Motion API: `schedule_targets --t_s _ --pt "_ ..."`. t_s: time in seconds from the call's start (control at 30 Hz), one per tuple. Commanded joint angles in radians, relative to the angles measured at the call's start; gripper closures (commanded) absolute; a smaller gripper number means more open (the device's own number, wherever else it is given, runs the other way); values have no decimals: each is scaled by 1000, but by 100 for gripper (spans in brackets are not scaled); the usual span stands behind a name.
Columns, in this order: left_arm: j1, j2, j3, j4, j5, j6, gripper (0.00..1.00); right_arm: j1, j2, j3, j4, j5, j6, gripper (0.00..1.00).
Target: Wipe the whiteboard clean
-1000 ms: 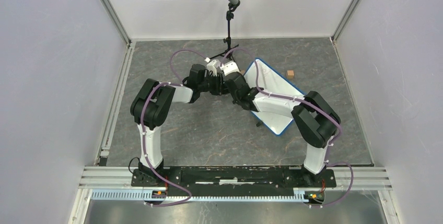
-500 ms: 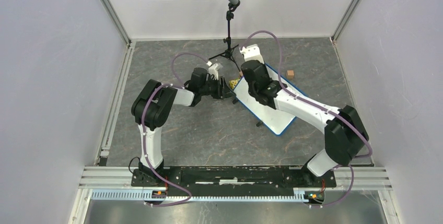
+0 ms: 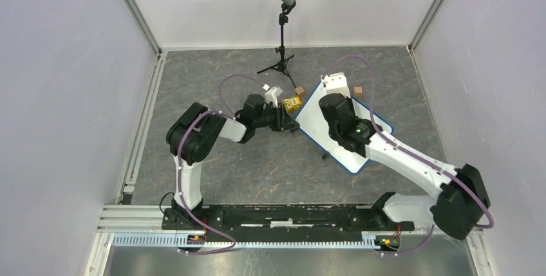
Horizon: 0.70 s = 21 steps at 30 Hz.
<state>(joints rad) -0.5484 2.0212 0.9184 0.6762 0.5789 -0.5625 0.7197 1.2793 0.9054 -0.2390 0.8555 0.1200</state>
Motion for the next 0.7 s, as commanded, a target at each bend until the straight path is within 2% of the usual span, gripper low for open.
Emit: schedule_targets --t_s 0.0,0.13,0.27,0.4,0.5,0.6,0.67 --pt "-93 -45 -79 201 -40 -141 63 -3 -122 -52 -6 -37 63 84" --pt "-108 -74 -200 313 -135 -203 61 -2 -182 -78 -35 -56 68 83" --pt "-60 -174 -274 252 -210 -188 53 -2 -228 -111 -34 -65 42 83" --pt "-58 -289 -268 158 -229 -126 31 -2 -241 -132 -27 -77 22 83" --pt "-47 -280 -138 14 -115 -19 22 -2 -232 -135 -23 -84 6 83" --pt "-44 -200 20 -106 73 85 20 -1 -229 -135 -11 -104 -2 83" --pt "-41 -139 123 -189 131 139 20 -2 -226 -134 -1 -115 -9 83"
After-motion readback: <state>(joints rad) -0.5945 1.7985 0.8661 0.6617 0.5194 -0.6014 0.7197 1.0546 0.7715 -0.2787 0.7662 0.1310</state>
